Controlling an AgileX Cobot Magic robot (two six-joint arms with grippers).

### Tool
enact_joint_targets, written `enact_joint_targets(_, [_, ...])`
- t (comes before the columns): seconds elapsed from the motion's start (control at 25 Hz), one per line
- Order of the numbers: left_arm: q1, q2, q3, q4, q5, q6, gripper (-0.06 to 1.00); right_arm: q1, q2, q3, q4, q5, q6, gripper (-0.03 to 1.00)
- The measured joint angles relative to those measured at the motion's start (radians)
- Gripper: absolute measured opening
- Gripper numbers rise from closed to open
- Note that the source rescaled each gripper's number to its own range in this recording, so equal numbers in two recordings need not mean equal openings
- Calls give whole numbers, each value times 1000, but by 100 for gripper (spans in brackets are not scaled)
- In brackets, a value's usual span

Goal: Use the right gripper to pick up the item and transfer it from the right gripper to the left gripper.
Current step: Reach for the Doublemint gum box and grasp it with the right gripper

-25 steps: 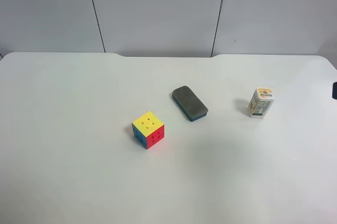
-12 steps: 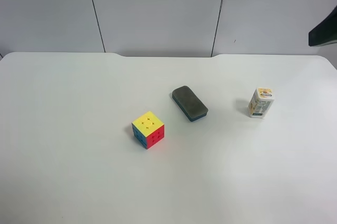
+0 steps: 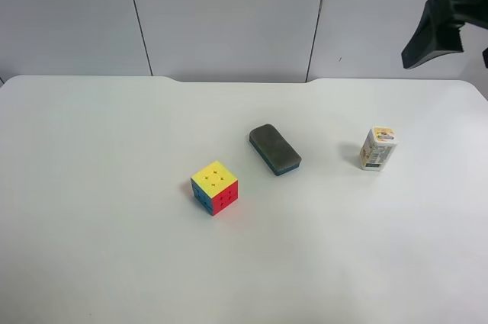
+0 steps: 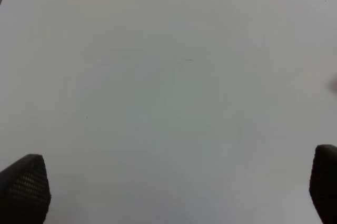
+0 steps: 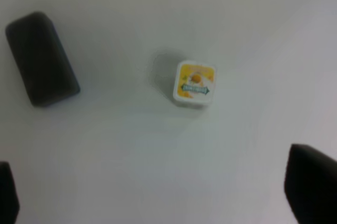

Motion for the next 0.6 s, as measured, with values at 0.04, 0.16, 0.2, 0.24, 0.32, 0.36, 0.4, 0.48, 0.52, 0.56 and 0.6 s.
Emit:
enact_joint_targets(0.04, [0, 0, 0, 0, 0, 0, 100, 16, 24, -10, -13, 16, 9, 100])
enact_joint_targets(0.16, [0, 0, 0, 0, 0, 0, 100, 34, 88, -43, -24, 54, 46, 100])
enact_joint_targets(0.2, [0, 0, 0, 0, 0, 0, 100, 36, 105, -54, -25, 65, 59, 100])
enact_joint_targets(0.24, [0, 0, 0, 0, 0, 0, 100, 36, 124, -65, -25, 70, 69, 100])
enact_joint_targets(0.32, [0, 0, 0, 0, 0, 0, 100, 36, 157, -88, -25, 84, 78, 100])
enact_joint_targets(0.36, [0, 0, 0, 0, 0, 0, 100, 38, 169, -96, -25, 93, 81, 100])
enact_joint_targets(0.4, [0, 0, 0, 0, 0, 0, 100, 38, 183, -104, -24, 94, 83, 100])
enact_joint_targets(0.48, [0, 0, 0, 0, 0, 0, 100, 38, 211, -112, -24, 97, 86, 100])
enact_joint_targets(0.52, [0, 0, 0, 0, 0, 0, 100, 38, 226, -113, -24, 97, 86, 100])
enact_joint_targets(0.56, [0, 0, 0, 0, 0, 0, 100, 38, 241, -114, -24, 98, 86, 100])
enact_joint_targets(0.6, [0, 0, 0, 0, 0, 0, 100, 38, 255, -115, -23, 100, 86, 100])
